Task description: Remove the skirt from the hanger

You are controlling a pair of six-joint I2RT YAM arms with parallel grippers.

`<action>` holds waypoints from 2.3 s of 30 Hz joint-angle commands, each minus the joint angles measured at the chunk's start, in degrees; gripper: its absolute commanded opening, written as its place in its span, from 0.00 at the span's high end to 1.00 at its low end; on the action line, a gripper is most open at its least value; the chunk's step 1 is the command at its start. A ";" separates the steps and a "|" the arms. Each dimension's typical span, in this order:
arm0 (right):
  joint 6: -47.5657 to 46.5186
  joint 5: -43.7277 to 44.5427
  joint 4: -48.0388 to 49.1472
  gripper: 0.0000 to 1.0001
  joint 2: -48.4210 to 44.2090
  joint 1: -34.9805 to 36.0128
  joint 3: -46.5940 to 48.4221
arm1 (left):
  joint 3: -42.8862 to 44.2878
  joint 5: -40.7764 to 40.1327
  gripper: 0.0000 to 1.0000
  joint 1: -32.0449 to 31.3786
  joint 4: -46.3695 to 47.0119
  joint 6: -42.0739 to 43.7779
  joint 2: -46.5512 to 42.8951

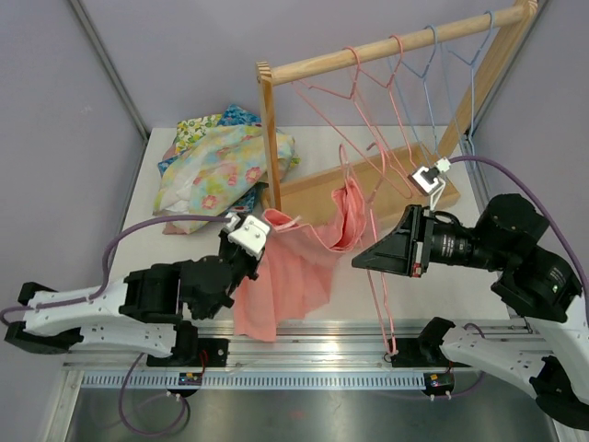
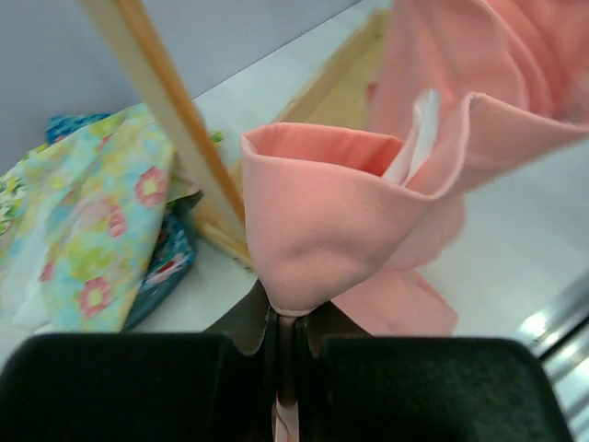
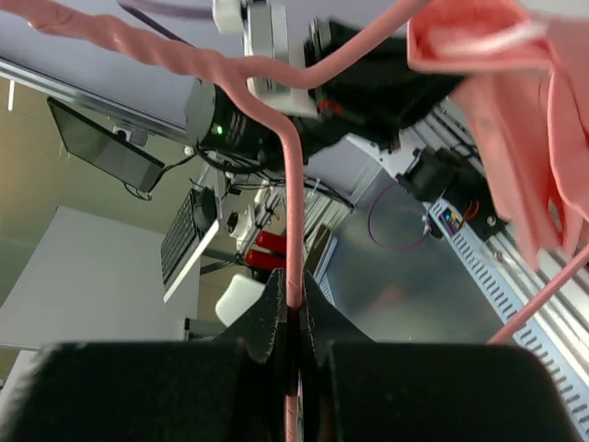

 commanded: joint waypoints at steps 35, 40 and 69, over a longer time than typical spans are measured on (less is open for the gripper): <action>2.60 -0.09 -9.90 1.00 -24.24 -0.25 -28.46 | 74.00 26.17 1.00 74.38 8.01 8.20 46.50; 2.07 -0.35 -7.54 1.00 -22.31 -0.34 -30.83 | 76.31 30.38 1.00 75.25 18.05 9.71 53.28; -13.83 2.62 1.88 1.00 18.82 -0.25 15.90 | 14.00 37.07 0.01 82.02 0.93 -15.52 13.66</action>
